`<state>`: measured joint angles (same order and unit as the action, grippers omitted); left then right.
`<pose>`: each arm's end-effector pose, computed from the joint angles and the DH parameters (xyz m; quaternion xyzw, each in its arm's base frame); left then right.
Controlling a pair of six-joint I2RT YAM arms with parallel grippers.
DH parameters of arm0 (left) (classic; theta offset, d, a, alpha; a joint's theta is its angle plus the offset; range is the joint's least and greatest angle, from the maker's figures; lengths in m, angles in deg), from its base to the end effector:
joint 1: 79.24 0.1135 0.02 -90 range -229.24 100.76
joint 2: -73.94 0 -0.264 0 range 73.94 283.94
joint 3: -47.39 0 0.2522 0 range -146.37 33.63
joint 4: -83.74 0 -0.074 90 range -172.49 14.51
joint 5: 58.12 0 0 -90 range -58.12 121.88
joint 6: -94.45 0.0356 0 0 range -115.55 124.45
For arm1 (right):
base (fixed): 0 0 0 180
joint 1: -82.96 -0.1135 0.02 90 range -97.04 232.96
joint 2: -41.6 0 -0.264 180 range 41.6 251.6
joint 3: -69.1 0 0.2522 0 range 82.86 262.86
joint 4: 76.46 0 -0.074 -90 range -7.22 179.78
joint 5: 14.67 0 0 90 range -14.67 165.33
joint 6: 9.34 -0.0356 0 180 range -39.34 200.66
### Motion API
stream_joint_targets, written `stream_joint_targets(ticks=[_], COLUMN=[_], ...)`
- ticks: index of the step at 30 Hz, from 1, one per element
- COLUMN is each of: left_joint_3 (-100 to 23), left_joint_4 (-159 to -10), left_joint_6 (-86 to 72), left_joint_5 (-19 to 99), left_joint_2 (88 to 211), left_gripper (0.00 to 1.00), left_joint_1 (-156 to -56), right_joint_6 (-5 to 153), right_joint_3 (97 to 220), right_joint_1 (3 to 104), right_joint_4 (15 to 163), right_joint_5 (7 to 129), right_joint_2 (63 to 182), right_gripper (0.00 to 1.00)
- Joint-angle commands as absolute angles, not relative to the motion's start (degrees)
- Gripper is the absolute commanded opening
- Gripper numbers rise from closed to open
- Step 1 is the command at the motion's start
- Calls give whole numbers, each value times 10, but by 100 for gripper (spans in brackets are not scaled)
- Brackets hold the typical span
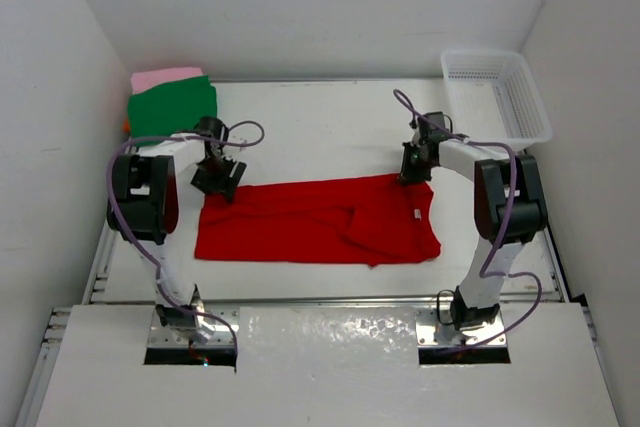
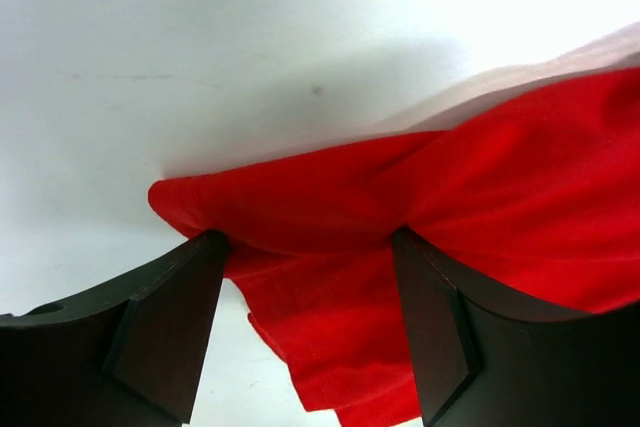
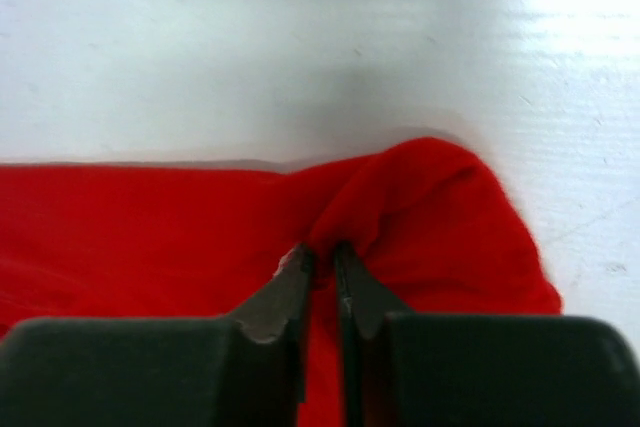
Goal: Fold and stack the t-shirts
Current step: Fold the other side of the tshirt into a rectangle
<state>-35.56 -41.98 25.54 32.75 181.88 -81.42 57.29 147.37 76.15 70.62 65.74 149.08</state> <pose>0.3500 -0.0139 0.1504 0.2015 0.9750 0.0079 0.0935 0.3671 0.0498 0.1458 0.1194 0.9600 0.1408 0.2106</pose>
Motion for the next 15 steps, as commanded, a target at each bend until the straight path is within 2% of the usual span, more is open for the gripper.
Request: stream_joint_targets(ticks=[1,7,15], left_joint_3=[-347,-337,-319], left_joint_4=[-482,-491,-499], left_joint_6=[264,263,264], left_joint_5=[286,307,314], left_joint_2=[1853,1857,1857], left_gripper=[64,64,64], left_joint_1=[-776,-768,-767], right_joint_6=[568,574,568], right_joint_3=[1481,1490,1459], right_joint_1=[769,780,820], right_joint_4=[690,670,700], right_joint_5=[689,693,692], right_joint_2=[1486,1478,1462], right_gripper=[9,0,0])
